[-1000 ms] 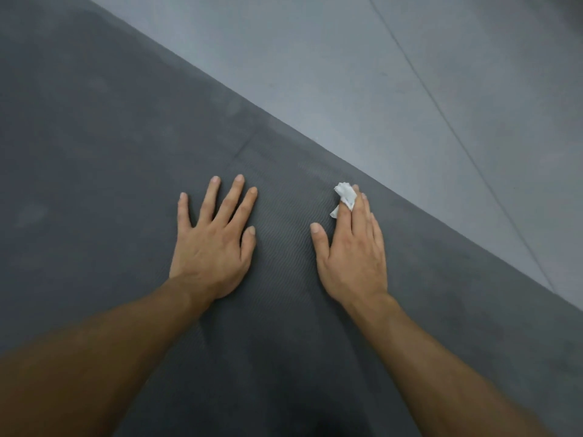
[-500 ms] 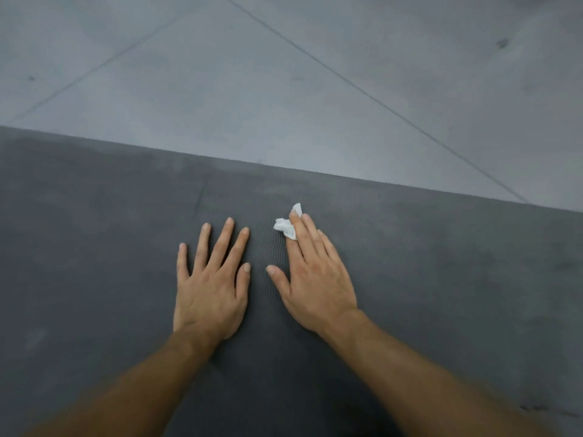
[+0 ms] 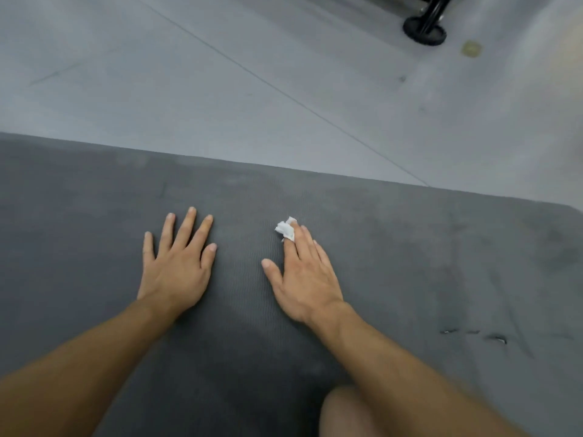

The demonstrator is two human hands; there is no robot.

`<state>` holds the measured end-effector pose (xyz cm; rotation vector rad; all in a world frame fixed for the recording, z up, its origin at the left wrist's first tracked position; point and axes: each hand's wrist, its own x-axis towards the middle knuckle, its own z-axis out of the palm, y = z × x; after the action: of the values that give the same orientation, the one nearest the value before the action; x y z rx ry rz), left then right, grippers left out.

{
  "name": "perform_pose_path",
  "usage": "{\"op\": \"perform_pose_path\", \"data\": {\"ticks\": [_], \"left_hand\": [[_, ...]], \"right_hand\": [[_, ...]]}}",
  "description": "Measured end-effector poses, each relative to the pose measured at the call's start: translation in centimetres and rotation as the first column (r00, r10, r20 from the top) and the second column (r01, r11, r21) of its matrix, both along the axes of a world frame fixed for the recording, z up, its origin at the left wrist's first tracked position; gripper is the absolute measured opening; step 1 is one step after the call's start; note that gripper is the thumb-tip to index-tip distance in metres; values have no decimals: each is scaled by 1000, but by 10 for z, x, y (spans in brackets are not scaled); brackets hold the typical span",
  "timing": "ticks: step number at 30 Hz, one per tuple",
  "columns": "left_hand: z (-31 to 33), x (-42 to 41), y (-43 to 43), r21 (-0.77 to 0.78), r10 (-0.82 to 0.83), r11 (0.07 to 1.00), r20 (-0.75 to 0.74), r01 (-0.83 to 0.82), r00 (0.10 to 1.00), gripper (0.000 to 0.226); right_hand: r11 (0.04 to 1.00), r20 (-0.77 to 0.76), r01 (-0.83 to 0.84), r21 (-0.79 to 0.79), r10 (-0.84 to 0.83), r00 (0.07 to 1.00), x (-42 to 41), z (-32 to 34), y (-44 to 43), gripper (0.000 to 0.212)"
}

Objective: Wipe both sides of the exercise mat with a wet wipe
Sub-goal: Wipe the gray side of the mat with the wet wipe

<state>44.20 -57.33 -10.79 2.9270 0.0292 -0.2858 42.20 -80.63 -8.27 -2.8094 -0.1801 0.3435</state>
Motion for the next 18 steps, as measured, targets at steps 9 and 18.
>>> {"op": "perform_pose_path", "data": {"ticks": [9,18], "left_hand": [[13,-30,16,-9,-97,995,-71,97,993,64],[-6,-38,19,44,-67,997,5,67,998,72]], "right_hand": [[992,86,-81,100,72,994,-42,-11,57,73],[994,84,-44,104,36,996,-41,-11,48,76]]}}
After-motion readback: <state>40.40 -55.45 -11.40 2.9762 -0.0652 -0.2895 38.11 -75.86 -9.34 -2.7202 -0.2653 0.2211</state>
